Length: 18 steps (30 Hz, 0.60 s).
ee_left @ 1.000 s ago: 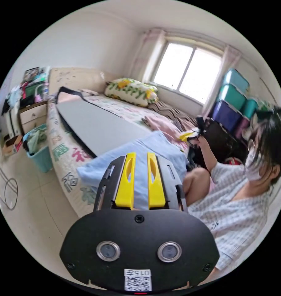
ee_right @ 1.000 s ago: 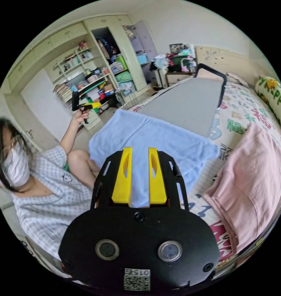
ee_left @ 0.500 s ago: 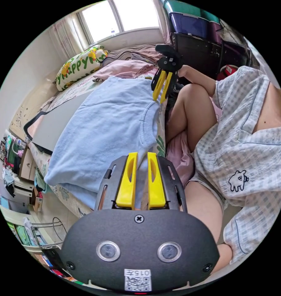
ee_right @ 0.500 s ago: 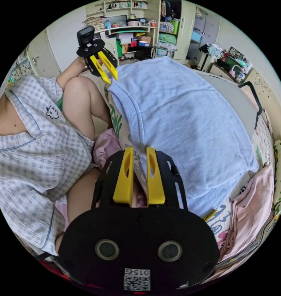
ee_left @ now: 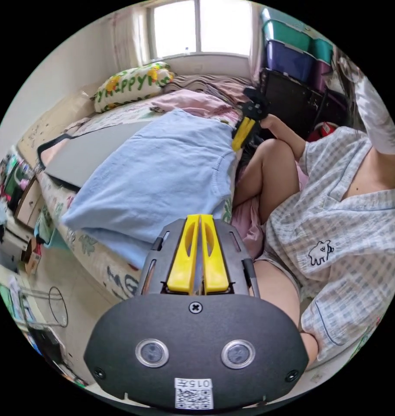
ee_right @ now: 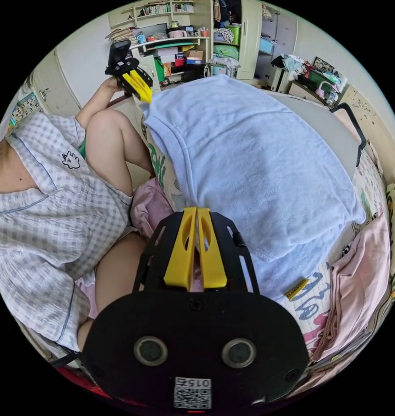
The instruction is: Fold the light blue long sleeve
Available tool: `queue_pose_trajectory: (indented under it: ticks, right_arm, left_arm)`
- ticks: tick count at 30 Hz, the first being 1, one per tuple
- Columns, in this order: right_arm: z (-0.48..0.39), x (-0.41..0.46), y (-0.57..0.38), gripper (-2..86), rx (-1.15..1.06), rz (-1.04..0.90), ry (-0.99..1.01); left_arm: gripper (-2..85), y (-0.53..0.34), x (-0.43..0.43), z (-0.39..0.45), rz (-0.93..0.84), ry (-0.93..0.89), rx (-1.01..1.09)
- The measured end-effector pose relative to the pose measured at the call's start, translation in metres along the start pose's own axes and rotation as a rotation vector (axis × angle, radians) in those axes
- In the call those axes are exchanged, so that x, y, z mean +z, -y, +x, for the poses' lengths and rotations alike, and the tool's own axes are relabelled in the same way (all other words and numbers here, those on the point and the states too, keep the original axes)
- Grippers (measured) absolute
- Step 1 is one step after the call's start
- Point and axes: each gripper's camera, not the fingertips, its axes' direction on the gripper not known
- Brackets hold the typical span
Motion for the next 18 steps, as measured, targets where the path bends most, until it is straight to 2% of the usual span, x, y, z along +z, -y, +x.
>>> queue_pose_trajectory:
  ticks: [1, 4, 9, 12, 14, 17, 18]
  right_arm:
    - [-0.004, 0.008, 0.002, -0.9, 0.031, -0.048, -0.036]
    - [-0.025, -0.002, 0.021, -0.5, 0.056, 0.041, -0.061]
    - [-0.084, -0.02, 0.084, 4.9, -0.064, 0.221, -0.142]
    - [-0.118, -0.014, 0.122, 5.1, -0.153, 0.234, -0.212]
    - [-0.13, -0.009, 0.138, 5.5, -0.159, 0.254, -0.276]
    - [-0.136, -0.003, 0.155, 5.5, -0.151, 0.332, -0.172]
    - [-0.137, 0.0, 0.16, 5.5, -0.151, 0.335, -0.14]
  left_arm:
    - [-0.1, -0.01, -0.006, -0.011, 0.012, 0.068, -0.08]
    - [-0.1, -0.038, -0.021, -0.046, 0.116, 0.165, -0.301]
    - [0.8, -0.071, -0.014, -0.123, 0.205, 0.146, -0.628]
    - [1.3, -0.1, -0.006, -0.169, 0.344, 0.053, -0.843]
    - [1.6, -0.131, -0.003, -0.197, 0.508, -0.091, -0.991]
    - [2.1, -0.162, -0.007, -0.223, 0.677, -0.166, -1.123]
    - [2.2, -0.165, -0.007, -0.229, 0.685, -0.172, -1.142]
